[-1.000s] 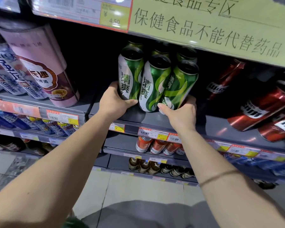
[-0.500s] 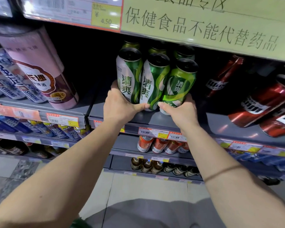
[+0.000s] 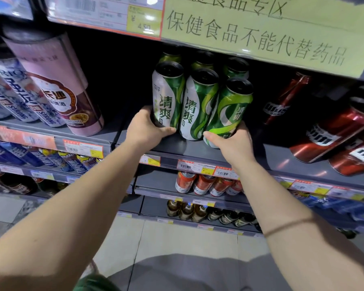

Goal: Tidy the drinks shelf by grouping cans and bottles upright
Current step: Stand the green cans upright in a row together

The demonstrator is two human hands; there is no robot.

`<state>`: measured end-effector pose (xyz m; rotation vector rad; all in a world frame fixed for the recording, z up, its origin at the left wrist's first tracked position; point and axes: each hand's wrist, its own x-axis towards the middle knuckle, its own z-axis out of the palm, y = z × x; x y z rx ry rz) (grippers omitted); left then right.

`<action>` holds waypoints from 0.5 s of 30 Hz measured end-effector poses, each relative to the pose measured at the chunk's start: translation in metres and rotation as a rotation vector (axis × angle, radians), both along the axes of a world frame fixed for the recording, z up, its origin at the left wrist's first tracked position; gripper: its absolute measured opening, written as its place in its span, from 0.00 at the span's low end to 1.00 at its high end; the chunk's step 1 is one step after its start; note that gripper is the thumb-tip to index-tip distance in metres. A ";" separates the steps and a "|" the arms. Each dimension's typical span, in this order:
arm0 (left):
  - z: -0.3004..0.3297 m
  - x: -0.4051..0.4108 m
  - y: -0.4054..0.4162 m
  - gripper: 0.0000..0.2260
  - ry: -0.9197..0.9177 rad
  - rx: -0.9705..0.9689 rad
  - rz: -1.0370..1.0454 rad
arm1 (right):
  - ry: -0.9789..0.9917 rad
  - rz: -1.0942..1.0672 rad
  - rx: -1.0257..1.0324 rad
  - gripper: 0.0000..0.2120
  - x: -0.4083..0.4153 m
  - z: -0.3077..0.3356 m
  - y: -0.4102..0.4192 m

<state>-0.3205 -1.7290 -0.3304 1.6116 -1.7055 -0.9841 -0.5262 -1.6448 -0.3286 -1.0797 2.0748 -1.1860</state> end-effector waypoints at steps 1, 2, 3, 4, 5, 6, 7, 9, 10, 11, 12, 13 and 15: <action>0.001 0.003 -0.002 0.28 -0.006 -0.009 -0.013 | -0.016 0.011 -0.006 0.34 -0.002 0.000 0.002; 0.002 0.005 -0.002 0.27 -0.011 -0.021 -0.021 | -0.042 0.025 -0.013 0.32 -0.004 -0.001 0.005; 0.003 0.005 -0.001 0.26 -0.006 -0.030 -0.023 | -0.074 0.043 -0.019 0.31 -0.007 -0.002 0.008; 0.002 0.005 0.001 0.26 0.005 -0.035 -0.019 | -0.113 0.063 -0.022 0.31 -0.009 -0.001 0.010; 0.001 0.004 0.003 0.26 0.016 -0.044 -0.011 | -0.143 0.078 -0.015 0.31 -0.009 -0.001 0.010; -0.001 0.003 0.004 0.26 0.022 -0.053 -0.001 | -0.157 0.088 -0.005 0.31 -0.008 -0.001 0.010; -0.001 0.003 0.006 0.26 0.026 -0.059 0.006 | -0.146 0.084 0.002 0.32 -0.006 0.000 0.008; -0.001 0.003 0.008 0.26 0.039 -0.060 0.008 | -0.068 0.030 0.011 0.36 0.000 0.000 0.003; -0.001 0.003 0.008 0.27 0.043 -0.059 0.007 | -0.022 -0.001 0.013 0.38 0.001 0.000 0.000; 0.000 0.003 0.008 0.27 0.045 -0.058 0.004 | -0.002 -0.014 0.011 0.38 0.001 0.001 0.000; 0.000 0.004 0.008 0.28 0.042 -0.055 0.000 | -0.009 -0.009 0.003 0.36 0.000 0.000 0.000; 0.001 0.004 0.009 0.28 0.037 -0.057 -0.002 | -0.029 0.004 -0.004 0.32 -0.001 0.001 0.001; 0.001 0.003 0.010 0.29 0.024 -0.068 0.001 | -0.074 0.024 -0.021 0.28 -0.006 -0.001 0.004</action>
